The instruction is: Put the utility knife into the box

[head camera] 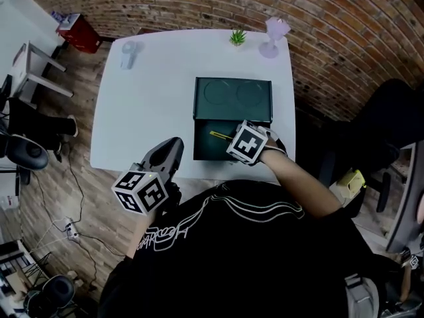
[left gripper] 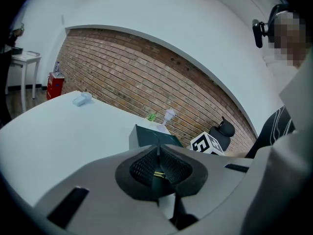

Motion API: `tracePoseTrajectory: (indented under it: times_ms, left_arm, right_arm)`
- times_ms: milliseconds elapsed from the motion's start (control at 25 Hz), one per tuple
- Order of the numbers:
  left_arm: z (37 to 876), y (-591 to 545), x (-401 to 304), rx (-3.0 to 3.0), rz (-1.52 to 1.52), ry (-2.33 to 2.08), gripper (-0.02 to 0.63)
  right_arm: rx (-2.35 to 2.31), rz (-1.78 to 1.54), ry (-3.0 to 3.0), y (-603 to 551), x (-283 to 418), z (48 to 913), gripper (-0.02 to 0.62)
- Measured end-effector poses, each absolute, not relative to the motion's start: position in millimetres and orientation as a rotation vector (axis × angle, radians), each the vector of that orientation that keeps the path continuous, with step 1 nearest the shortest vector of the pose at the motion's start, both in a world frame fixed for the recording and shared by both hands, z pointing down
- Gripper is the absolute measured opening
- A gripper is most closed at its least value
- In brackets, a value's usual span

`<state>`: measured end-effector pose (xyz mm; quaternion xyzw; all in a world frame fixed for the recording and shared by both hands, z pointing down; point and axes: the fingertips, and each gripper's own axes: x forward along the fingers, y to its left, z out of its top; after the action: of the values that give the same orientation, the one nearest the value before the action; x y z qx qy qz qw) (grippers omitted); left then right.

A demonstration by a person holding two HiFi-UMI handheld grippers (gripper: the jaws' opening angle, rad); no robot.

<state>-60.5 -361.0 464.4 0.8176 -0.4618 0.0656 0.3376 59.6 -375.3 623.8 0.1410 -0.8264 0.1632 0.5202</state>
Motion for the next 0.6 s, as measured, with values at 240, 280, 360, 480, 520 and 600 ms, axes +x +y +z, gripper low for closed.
tracePoseTrajectory:
  times_ms: [240,280,360,480,520,600]
  left_arm:
    - [470.6,-365.4,-64.8,2.118,0.166,-1.205,0.041]
    - [470.9,-366.3,-64.9,2.120,0.168,-1.202,0.041]
    - [470.6,-367.3,-64.9,2.126,0.170,-1.196,0.041]
    - [467.9,-365.3,-67.1,2.133,0.172,-1.187,0.041]
    - [467.0,-364.0,-68.0,2.134,0.172,-1.182,0.041]
    - [465.3,-361.8,-68.8,2.135,0.174,-1.169,0.041]
  right_arm:
    - [0.301,0.353,-1.914,-372.5,72.5,630.9,0.060]
    - [0.303,0.354,-1.913,-373.3,73.0,630.9,0.060]
    - [0.302,0.367,-1.925,-373.3,72.1,630.1,0.063]
    - [0.275,0.391,-1.999,-366.8,58.4,621.4,0.156]
    - [0.269,0.386,-2.014,-364.4,55.9,618.4,0.173]
    - [0.276,0.378,-2.030,-362.0,55.1,612.2,0.184]
